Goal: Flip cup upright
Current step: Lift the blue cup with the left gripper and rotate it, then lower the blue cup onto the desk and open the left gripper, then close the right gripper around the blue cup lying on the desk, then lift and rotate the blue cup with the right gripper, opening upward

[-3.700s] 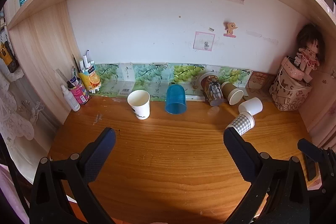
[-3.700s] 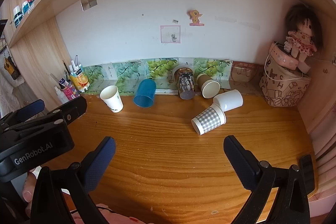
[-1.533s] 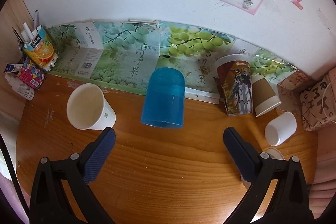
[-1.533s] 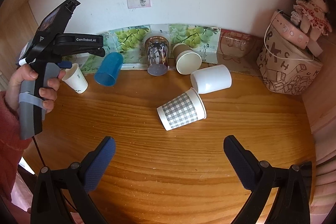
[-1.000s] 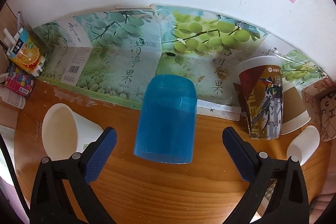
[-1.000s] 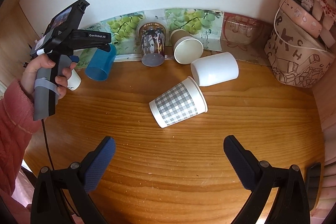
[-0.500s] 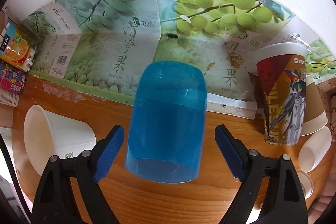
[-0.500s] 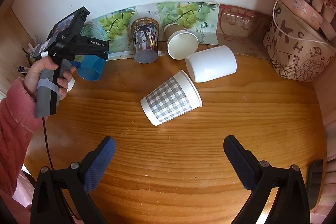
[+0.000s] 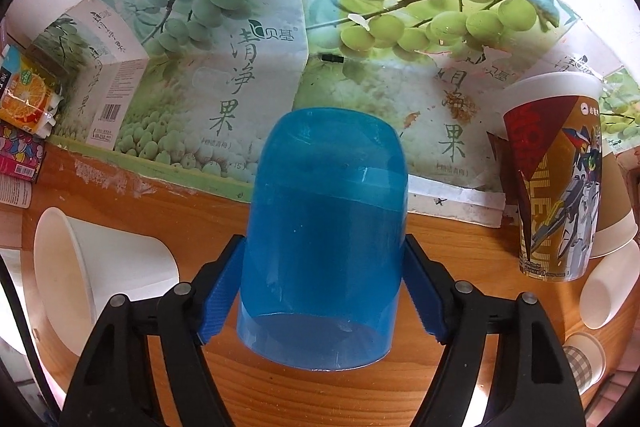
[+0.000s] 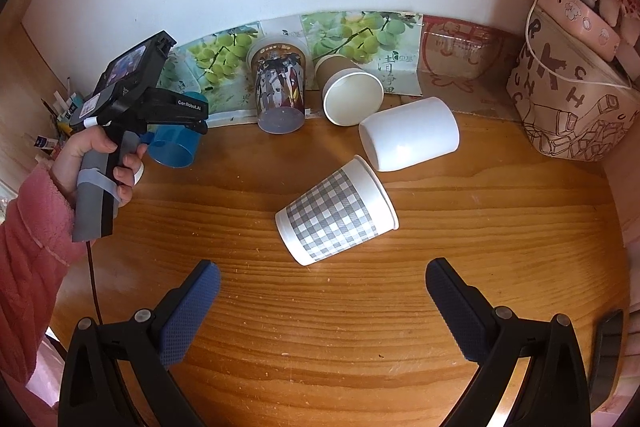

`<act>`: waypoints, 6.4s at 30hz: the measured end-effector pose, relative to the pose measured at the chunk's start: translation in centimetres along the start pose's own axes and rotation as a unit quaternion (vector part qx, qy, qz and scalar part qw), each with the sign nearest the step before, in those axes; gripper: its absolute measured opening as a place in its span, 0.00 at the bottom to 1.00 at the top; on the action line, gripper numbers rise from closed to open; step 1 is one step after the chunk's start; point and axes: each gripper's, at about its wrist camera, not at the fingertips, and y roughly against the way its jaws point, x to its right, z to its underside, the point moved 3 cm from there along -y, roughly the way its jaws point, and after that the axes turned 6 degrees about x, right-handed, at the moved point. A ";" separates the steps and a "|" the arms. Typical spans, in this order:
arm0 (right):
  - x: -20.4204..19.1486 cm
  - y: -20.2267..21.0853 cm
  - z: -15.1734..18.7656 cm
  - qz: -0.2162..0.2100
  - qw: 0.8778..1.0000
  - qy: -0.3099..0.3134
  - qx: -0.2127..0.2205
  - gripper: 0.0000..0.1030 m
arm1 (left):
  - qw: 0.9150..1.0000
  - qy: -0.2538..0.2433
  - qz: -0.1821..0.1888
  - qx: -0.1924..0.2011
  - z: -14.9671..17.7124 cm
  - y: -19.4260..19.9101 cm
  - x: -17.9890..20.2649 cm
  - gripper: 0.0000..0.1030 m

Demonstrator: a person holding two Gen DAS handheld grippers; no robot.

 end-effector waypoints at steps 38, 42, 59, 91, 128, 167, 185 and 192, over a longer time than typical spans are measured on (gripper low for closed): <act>-5.3 -3.7 -0.6 -0.045 0.994 0.077 0.068 1.00 | 0.985 -0.167 0.023 0.035 5.5 6.2 0.5 0.72; -5.9 -3.3 0.3 -0.046 0.991 0.093 0.079 1.00 | 0.975 -0.214 0.028 0.049 6.4 8.0 1.3 0.70; -7.0 -1.9 4.7 -0.049 0.993 0.088 0.066 1.00 | 0.963 -0.261 0.062 0.010 9.1 10.2 1.7 0.67; -5.0 5.1 14.0 -0.036 0.995 0.079 0.057 1.00 | 0.848 -0.472 0.160 -0.178 24.2 12.7 9.4 0.67; -10.6 -0.7 9.3 -0.054 0.997 0.059 0.017 1.00 | 0.972 -0.140 0.188 0.015 11.4 14.1 -1.9 0.72; -13.1 -8.7 5.4 -0.033 0.995 0.035 -0.092 0.93 | 0.981 -0.027 0.132 0.142 24.3 20.7 -11.4 0.72; -13.3 -10.8 5.7 -0.017 0.992 0.027 -0.125 0.71 | 0.981 -0.031 0.144 0.129 23.2 20.0 -11.9 0.72; -13.1 -9.7 5.0 -0.015 0.995 0.016 -0.095 0.71 | 0.979 -0.048 0.151 0.131 22.9 20.1 -11.5 0.72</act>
